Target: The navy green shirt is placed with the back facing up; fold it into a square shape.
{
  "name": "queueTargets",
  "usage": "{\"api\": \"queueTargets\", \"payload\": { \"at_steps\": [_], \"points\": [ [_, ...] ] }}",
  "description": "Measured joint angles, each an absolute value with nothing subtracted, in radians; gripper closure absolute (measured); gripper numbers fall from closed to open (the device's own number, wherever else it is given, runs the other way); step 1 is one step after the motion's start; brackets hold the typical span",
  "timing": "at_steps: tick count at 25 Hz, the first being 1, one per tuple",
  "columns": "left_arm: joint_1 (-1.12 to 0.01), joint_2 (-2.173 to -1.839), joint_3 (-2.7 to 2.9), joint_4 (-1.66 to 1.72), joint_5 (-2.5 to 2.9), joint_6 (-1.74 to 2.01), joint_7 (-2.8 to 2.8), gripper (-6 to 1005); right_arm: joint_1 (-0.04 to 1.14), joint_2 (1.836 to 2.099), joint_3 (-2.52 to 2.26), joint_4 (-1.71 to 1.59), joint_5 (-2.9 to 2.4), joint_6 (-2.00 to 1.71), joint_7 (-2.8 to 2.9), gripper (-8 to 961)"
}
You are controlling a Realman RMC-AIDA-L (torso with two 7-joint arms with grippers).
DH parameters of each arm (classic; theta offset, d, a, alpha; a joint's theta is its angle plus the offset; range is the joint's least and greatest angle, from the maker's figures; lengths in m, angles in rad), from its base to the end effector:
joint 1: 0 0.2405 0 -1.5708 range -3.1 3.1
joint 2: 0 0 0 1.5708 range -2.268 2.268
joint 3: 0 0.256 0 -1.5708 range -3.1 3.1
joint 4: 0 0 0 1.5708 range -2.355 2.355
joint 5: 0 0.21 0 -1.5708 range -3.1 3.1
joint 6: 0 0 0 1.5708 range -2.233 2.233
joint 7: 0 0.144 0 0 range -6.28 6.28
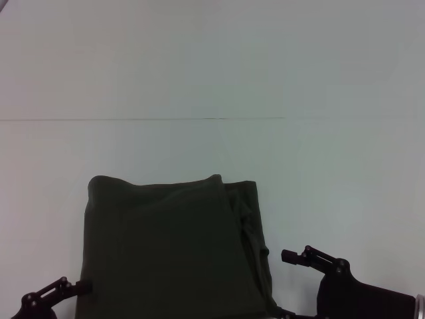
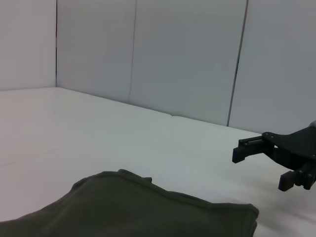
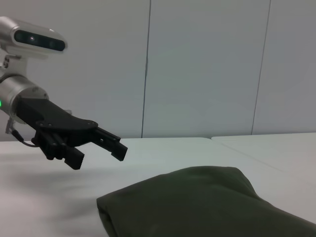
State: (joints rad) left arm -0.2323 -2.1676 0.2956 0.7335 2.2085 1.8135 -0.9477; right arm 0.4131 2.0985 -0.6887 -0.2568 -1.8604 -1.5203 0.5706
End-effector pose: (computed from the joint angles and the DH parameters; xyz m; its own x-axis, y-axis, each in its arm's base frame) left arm -0.3385 0.2071 0.0090 0.7996 0.2255 0.5566 0.4501 -0.8386 -0.3070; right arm 0.2956 0.2565 -0.0648 0.8346 0.0103 -0.5507 -0.2134 -0.9157 -0.3406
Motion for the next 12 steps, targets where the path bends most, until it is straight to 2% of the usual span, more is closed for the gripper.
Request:
{"api": "queueTargets", "payload": {
  "at_steps": [12],
  "points": [
    [-0.24,-2.167,0.294,0.733,2.195,1.812,-0.953,64,0.422,2.098,-0.686,-0.242,-1.861,-1.518,0.571,36]
  ]
}}
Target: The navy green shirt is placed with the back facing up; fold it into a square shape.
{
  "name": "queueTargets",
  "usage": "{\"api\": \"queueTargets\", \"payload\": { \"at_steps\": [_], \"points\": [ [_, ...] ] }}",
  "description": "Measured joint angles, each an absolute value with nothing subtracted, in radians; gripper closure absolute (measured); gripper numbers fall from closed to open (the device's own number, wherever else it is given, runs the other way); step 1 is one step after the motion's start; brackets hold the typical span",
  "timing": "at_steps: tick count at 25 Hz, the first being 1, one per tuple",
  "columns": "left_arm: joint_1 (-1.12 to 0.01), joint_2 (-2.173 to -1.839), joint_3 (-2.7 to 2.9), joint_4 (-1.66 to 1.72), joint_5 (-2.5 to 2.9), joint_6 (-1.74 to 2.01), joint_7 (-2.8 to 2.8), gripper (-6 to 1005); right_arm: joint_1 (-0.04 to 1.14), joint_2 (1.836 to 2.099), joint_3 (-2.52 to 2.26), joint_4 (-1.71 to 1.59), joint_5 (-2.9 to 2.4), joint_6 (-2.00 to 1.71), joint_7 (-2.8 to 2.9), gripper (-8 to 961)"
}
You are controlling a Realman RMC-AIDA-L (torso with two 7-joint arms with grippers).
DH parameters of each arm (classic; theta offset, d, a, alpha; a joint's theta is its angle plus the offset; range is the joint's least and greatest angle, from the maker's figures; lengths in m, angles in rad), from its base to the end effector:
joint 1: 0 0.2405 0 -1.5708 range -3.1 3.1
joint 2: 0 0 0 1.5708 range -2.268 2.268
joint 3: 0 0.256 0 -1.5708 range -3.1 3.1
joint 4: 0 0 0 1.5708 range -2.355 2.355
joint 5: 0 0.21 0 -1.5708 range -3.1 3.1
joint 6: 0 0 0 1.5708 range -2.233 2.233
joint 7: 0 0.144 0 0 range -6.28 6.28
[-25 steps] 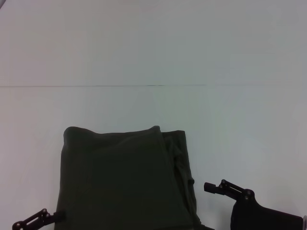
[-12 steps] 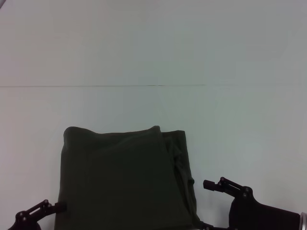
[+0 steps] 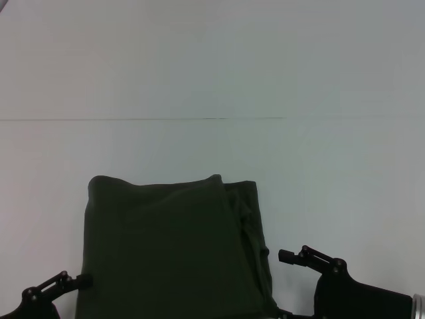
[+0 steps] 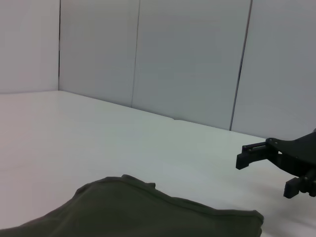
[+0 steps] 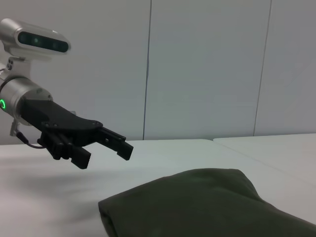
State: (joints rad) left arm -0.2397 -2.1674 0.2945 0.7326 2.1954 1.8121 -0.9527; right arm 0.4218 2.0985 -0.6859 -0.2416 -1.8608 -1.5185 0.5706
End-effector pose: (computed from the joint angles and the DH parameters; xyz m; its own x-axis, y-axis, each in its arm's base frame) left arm -0.3365 0.2109 0.0102 0.7960 0.2167 0.5652 0.4498 -0.8366 -0.3126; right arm 0.2934 0.2570 -0.0670 0.8301 0.0049 -0.5576 -0.2179 -0.9176 -0.3325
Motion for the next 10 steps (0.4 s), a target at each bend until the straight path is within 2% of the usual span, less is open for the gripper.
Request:
{"api": "queueTargets", "payload": {
  "at_steps": [10],
  "points": [
    [-0.244,-2.167,0.295,0.732,2.194,1.817,-0.954,65,0.423,2.098,-0.683,-0.243,-1.861,-1.52,0.571,36]
  ]
}}
